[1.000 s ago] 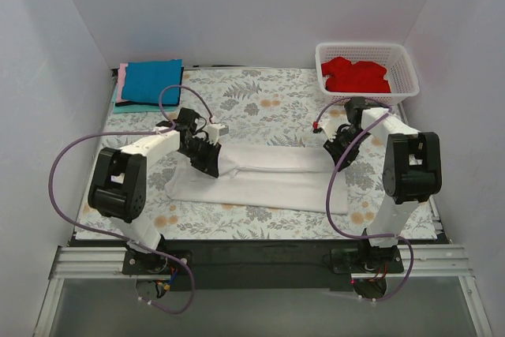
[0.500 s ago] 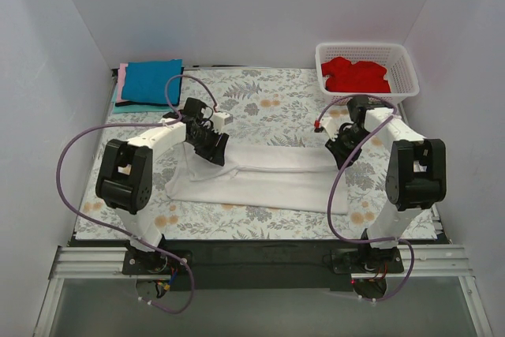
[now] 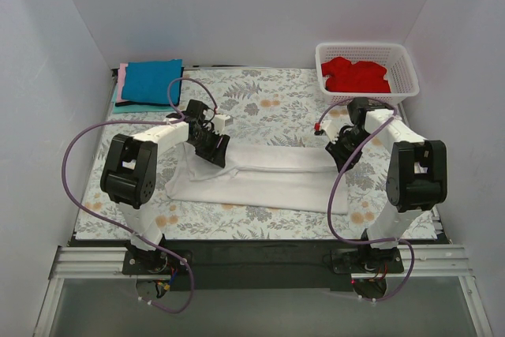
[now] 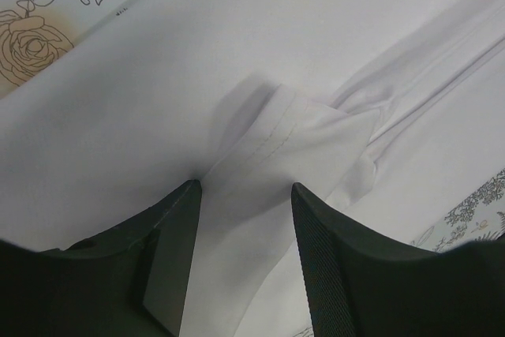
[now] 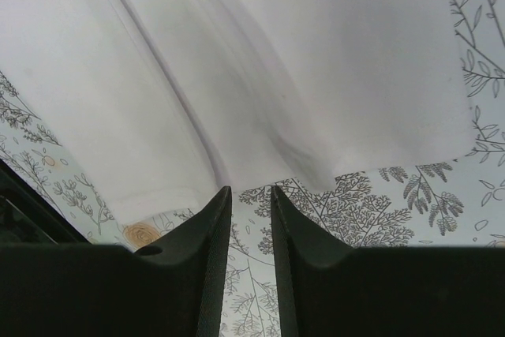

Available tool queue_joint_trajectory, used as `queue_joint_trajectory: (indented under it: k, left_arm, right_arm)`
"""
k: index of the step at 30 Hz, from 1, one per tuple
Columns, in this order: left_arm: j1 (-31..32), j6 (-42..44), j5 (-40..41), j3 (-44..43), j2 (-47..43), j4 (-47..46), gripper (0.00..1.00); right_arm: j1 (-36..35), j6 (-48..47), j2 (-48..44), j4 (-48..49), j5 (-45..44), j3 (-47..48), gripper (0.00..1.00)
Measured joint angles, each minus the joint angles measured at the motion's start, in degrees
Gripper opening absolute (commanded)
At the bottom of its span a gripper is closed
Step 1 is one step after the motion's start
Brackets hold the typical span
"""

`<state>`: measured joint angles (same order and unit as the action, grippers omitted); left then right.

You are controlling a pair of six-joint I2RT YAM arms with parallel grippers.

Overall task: Fold and stack the t-shirts
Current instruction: Fold the tshirt

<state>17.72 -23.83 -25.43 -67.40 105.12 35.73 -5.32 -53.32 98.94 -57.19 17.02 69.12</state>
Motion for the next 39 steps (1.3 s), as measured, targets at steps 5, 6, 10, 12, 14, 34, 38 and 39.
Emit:
queue_joint_trajectory:
  k: [5,6,10,12,14,34,38,39]
  left_arm:
    - [0.0,-0.13,0.26,-0.04,-0.02,-0.63,0.5]
    - [0.0,-0.24,0.39,-0.11,-0.02,-0.68,0.5]
    - [0.0,-0.57,0.7,-1.25,0.0,-1.18,0.5]
    - [0.0,-0.61,0.74,-1.97,0.0,-1.6,0.5]
    - [0.0,-0.61,0.72,-2.36,0.02,-1.92,0.5]
    - [0.09,-2.58,-7.28,3.32,-1.38,-3.43,0.31]
    - [0.76,-3.28,-7.17,7.08,-7.78,-5.05,0.29]
    - [1.14,-3.34,-6.93,7.93,-9.66,-5.68,0.29]
  right_arm:
    - [0.0,-0.02,0.0,0.02,0.37,1.22,0.33]
    - [0.0,0.0,0.0,-0.07,0.35,1.22,0.34]
    - [0.0,-0.02,0.0,-0.13,0.31,1.22,0.34]
    - [0.0,0.0,0.0,-0.15,0.28,1.22,0.34]
    - [0.0,0.0,0.0,-0.15,0.28,1.22,0.34]
    - [0.0,0.48,2.16,-0.42,0.24,2.58,0.34]
    - [0.0,0.48,2.38,-0.42,0.24,2.58,0.34]
    - [0.0,0.48,2.43,-0.42,0.24,2.58,0.34]
